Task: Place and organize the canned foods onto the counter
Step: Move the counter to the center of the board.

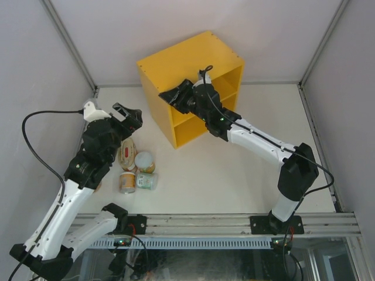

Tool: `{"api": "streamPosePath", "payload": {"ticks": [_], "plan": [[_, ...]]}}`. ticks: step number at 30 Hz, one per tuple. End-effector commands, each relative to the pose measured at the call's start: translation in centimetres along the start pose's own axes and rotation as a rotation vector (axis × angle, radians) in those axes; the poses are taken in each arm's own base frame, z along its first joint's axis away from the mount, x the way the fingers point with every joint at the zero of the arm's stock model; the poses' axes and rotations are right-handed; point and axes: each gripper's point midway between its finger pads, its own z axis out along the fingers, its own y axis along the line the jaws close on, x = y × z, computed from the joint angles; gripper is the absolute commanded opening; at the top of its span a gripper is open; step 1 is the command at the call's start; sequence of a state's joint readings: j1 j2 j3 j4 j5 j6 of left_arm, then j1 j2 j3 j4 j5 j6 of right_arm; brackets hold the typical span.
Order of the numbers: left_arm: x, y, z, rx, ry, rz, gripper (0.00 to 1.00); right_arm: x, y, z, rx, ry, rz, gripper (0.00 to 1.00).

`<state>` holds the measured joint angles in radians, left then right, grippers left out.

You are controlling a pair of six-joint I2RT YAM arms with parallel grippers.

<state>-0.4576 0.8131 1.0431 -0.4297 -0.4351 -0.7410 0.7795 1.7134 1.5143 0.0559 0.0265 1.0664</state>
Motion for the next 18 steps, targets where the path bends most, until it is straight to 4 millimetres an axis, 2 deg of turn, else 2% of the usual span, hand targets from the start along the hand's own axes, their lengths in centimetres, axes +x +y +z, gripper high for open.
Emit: {"api": "streamPosePath", "payload": {"ticks": [1,4,7,11,15,16,18], "plan": [[0.4,2.2,-0.9,-0.063,0.000,0.019,0.96,9.6,1.8,-2.0,-0.054,0.319,-0.061,0.30],[0.4,2.8,-1.5,-0.078,0.000,0.018,0.96,10.3,1.7,-2.1,-0.041,0.328,-0.068,0.34],[0.5,3.1,-1.9,-0.083,0.007,0.022,0.96,10.2,1.3,-2.3,-0.018,0.323,-0.081,0.43],[0.4,3.4,-2.2,-0.094,0.009,0.027,0.96,9.1,1.4,-3.2,-0.021,0.308,-0.105,0.56],[0.7,3.8,-2.2,-0.118,0.023,0.020,0.97,7.8,1.4,-4.1,-0.037,0.281,-0.139,0.82],[0.9,3.9,-2.2,-0.125,0.028,0.016,0.97,7.6,1.3,-4.3,-0.039,0.280,-0.145,0.86],[1.2,4.1,-2.0,-0.137,0.035,0.006,0.97,7.4,0.9,-4.6,-0.040,0.284,-0.146,0.88]]}}
